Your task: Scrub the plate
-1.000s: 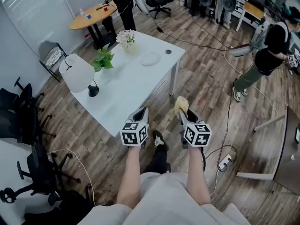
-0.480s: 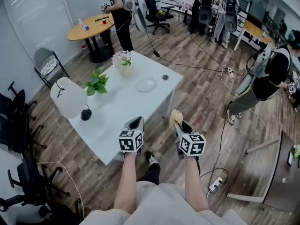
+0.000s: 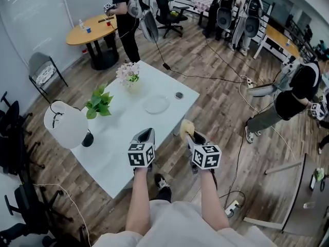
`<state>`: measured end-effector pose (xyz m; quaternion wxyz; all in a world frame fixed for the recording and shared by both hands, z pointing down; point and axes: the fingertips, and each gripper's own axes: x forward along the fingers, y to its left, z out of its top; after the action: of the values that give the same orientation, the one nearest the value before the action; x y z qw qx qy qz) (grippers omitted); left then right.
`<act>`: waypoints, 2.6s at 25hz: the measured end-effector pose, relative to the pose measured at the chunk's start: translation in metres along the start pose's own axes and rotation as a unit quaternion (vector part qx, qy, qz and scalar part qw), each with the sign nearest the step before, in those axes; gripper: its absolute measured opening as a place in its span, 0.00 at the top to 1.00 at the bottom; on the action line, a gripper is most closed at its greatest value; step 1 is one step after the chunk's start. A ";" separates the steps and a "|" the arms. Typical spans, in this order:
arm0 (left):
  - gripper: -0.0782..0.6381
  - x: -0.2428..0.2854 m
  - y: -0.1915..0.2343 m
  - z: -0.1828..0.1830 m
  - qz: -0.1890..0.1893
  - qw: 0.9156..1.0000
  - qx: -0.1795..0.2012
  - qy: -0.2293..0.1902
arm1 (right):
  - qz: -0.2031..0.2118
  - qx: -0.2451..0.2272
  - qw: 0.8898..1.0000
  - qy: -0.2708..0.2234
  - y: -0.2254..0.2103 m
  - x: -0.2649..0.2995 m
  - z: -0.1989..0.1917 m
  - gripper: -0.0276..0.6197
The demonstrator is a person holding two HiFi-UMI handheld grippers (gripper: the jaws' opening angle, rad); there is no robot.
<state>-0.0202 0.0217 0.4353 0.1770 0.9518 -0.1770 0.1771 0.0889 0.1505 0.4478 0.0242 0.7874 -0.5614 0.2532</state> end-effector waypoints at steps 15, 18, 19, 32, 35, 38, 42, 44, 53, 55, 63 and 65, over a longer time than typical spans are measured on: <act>0.89 0.070 0.059 0.007 0.018 0.999 -0.022 0.029 | 0.021 0.010 0.999 0.031 -0.009 0.103 0.021 0.75; 0.89 0.077 0.070 0.006 0.019 0.999 -0.021 0.035 | 0.028 0.007 0.999 0.037 -0.004 0.121 0.024 0.75; 0.89 0.078 0.074 0.005 0.020 0.999 -0.023 0.036 | 0.030 0.007 0.999 0.040 -0.003 0.125 0.023 0.75; 0.89 0.084 0.084 -0.003 0.015 0.998 -0.038 0.039 | 0.052 0.002 0.996 0.073 0.008 0.155 0.009 0.75; 0.89 0.088 0.086 -0.001 0.016 0.998 -0.040 0.038 | 0.060 -0.001 0.995 0.074 0.009 0.164 0.012 0.75; 0.89 0.091 0.089 0.003 0.023 0.998 -0.040 0.037 | 0.070 -0.005 0.995 0.077 0.009 0.174 0.018 0.75; 0.89 0.100 0.089 0.001 0.032 0.998 -0.040 0.042 | 0.085 -0.005 0.993 0.082 0.006 0.185 0.020 0.75; 0.89 0.106 0.090 0.000 0.035 0.998 -0.039 0.046 | 0.091 -0.006 0.992 0.087 0.004 0.193 0.021 0.75; 0.89 0.133 0.100 -0.011 0.053 0.995 -0.058 0.062 | 0.118 -0.005 0.984 0.137 -0.005 0.221 0.000 0.75; 0.89 0.143 0.100 -0.015 0.055 0.994 -0.063 0.067 | 0.122 -0.005 0.981 0.150 -0.010 0.228 -0.005 0.75; 0.89 0.178 0.111 -0.024 0.060 0.991 -0.088 0.083 | 0.138 0.000 0.968 0.209 -0.024 0.259 -0.025 0.75; 0.89 0.186 0.116 -0.028 0.065 0.990 -0.095 0.085 | 0.143 -0.004 0.964 0.226 -0.025 0.267 -0.031 0.75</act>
<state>0.0884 -0.1197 0.5663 0.2694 0.8986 -0.2392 0.2506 0.1644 -0.0630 0.5949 0.1174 0.6214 -0.6491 0.4228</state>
